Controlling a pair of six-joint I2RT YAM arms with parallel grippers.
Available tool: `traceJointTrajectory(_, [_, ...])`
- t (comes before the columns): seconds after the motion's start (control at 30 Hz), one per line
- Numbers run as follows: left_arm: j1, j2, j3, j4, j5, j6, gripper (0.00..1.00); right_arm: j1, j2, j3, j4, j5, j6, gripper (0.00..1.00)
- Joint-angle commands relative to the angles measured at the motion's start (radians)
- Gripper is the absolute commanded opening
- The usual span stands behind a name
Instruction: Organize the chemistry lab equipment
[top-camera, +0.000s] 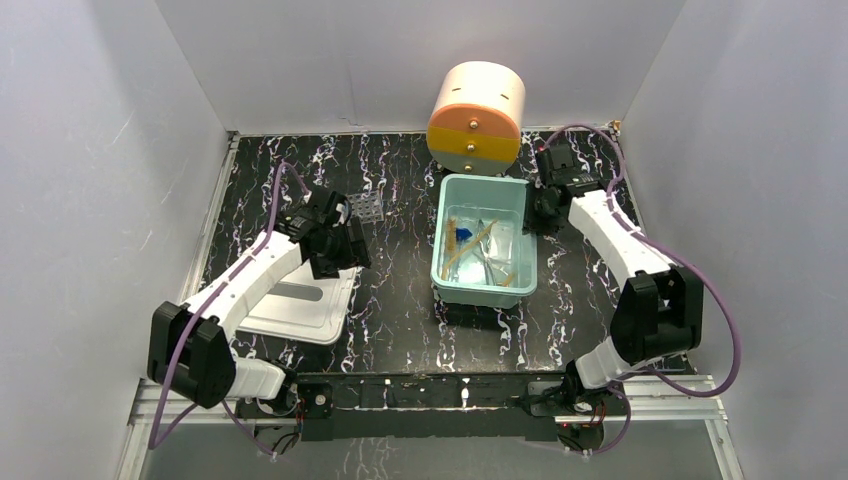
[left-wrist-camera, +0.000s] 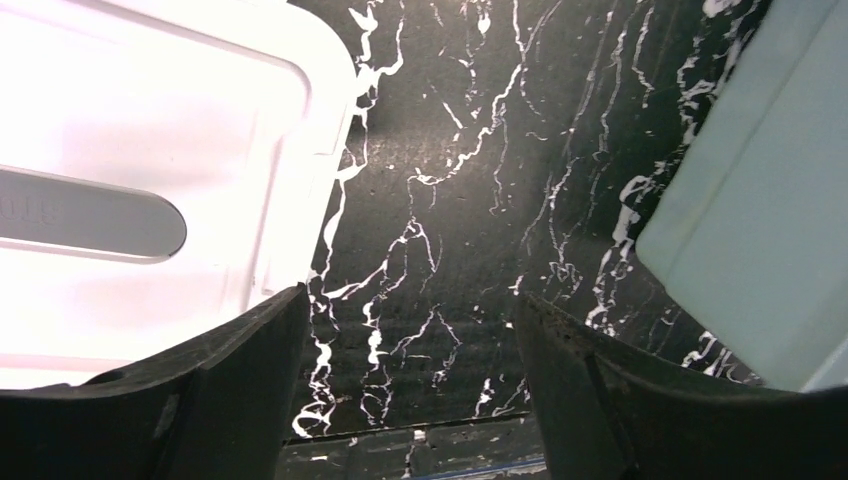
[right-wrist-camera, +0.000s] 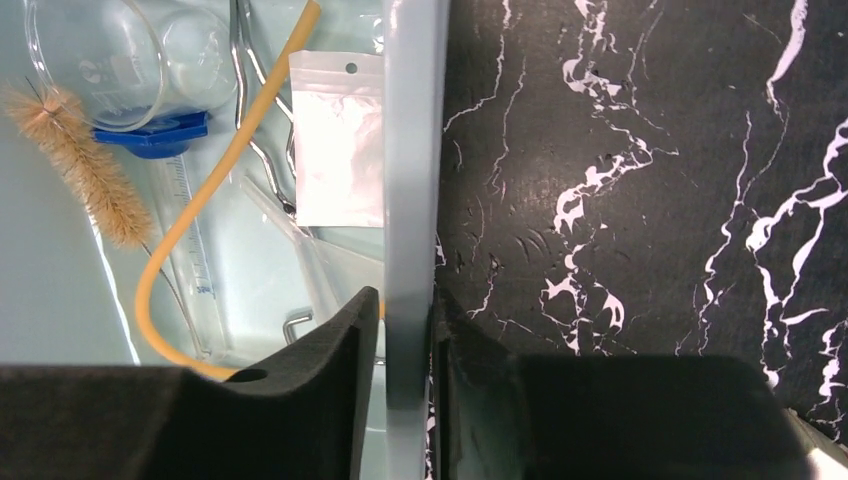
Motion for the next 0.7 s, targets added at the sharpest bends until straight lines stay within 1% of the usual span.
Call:
traceJointTrajectory(0.0, [0.004,0.022,-0.034,0.002,-0.021,0.025,0.72,0.017,0.018,0.076,-0.006,-0.019,0.005,0.39])
traceJointTrajectory(0.07, [0.004,0.04,-0.038,0.004,-0.032,0.032,0.72,0.017,0.003,0.104,-0.024,0.001,0.02,0.48])
traceJointTrajectory(0.13, [0.004,0.061,-0.038,0.014,-0.043,0.04,0.71,0.016,-0.014,0.137,-0.049,0.019,0.032,0.54])
traceJointTrajectory(0.17, [0.004,0.072,-0.035,0.023,-0.045,0.046,0.7,0.017,-0.023,0.155,-0.06,0.028,0.036,0.57])
traceJointTrajectory(0.23, [0.004,0.099,-0.029,0.038,-0.048,0.055,0.64,0.016,-0.036,0.19,-0.088,0.043,0.038,0.61])
traceJointTrajectory(0.27, [0.004,0.114,-0.026,0.046,-0.055,0.059,0.63,0.017,-0.042,0.21,-0.107,0.05,0.034,0.63])
traceJointTrajectory(0.43, [0.004,0.205,0.027,0.058,-0.118,0.072,0.59,0.017,-0.076,0.291,-0.16,0.094,0.018,0.65])
traceJointTrajectory(0.5, [0.003,0.242,0.051,0.065,-0.143,0.081,0.55,0.016,-0.088,0.317,-0.166,0.103,0.018,0.65])
traceJointTrajectory(0.67, [0.005,0.304,0.074,0.098,-0.203,0.095,0.46,0.017,-0.118,0.35,-0.142,0.048,0.034,0.62])
